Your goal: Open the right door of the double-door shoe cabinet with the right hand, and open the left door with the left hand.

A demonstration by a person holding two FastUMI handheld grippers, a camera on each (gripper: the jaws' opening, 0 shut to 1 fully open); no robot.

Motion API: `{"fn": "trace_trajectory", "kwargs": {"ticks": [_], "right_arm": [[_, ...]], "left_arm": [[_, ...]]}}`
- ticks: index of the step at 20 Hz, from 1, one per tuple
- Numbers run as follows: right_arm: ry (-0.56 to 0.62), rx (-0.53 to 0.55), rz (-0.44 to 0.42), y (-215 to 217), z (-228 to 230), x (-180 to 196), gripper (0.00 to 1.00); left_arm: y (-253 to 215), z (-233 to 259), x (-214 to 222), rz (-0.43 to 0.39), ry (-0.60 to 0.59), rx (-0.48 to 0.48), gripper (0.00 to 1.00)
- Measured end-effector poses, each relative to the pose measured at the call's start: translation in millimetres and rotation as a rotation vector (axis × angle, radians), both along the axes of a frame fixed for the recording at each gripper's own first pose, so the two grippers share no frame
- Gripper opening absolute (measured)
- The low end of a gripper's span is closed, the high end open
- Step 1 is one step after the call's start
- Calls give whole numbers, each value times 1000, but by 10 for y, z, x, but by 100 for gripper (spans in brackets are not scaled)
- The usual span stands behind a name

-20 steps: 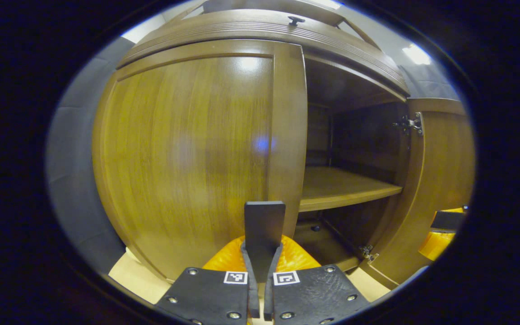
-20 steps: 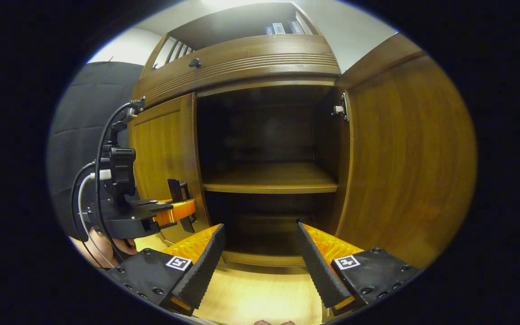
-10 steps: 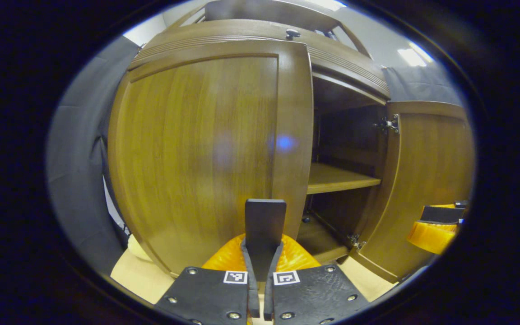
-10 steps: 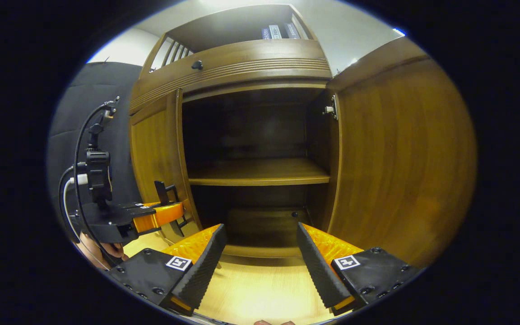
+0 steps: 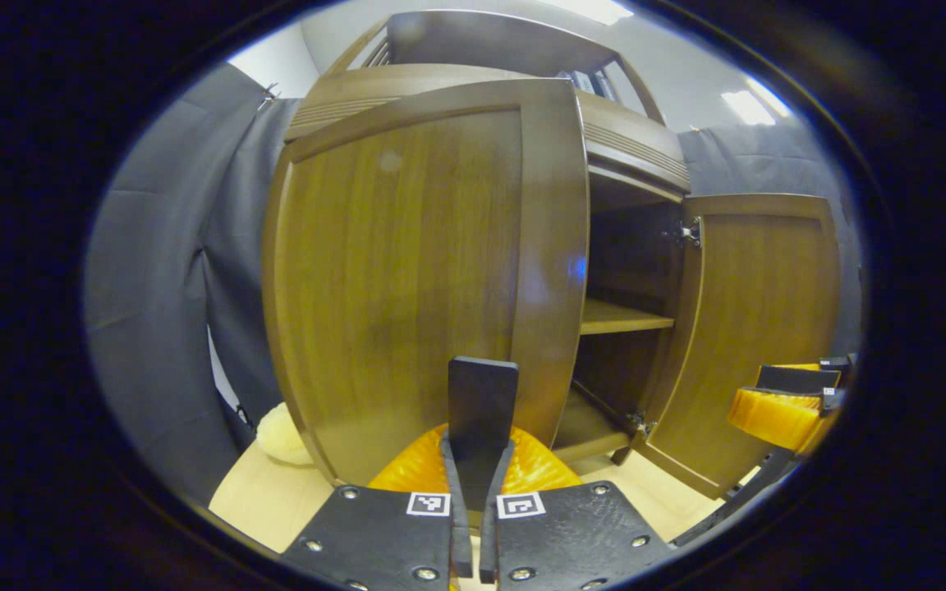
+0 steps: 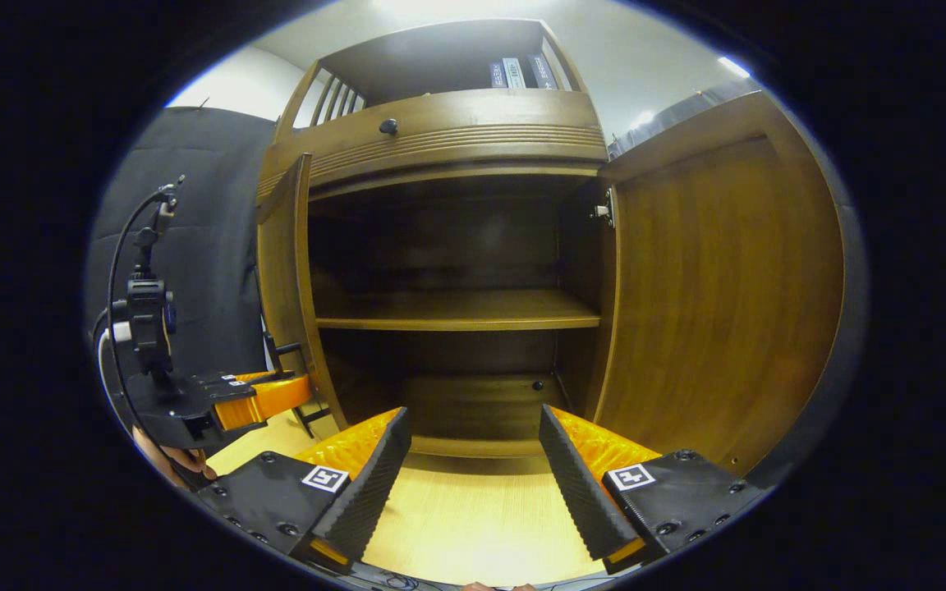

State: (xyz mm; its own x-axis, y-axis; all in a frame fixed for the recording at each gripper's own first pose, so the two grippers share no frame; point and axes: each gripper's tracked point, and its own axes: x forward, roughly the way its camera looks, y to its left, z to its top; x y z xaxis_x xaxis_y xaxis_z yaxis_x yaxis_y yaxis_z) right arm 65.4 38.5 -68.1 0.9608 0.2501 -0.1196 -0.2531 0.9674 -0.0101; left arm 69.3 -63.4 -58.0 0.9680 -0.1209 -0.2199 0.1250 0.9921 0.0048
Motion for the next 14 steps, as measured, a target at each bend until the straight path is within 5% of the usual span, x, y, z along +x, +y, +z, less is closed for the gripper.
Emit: {"fn": "trace_trajectory", "kwargs": {"ticks": [4,14], "right_arm": [[-7,-3,6,-3,0,-6,100],[4,1,1,7,-21,-24,94]], "left_arm": [[23,10,-19,19,-6,-6,6],[72,18,-9,69,-24,2,6]]}}
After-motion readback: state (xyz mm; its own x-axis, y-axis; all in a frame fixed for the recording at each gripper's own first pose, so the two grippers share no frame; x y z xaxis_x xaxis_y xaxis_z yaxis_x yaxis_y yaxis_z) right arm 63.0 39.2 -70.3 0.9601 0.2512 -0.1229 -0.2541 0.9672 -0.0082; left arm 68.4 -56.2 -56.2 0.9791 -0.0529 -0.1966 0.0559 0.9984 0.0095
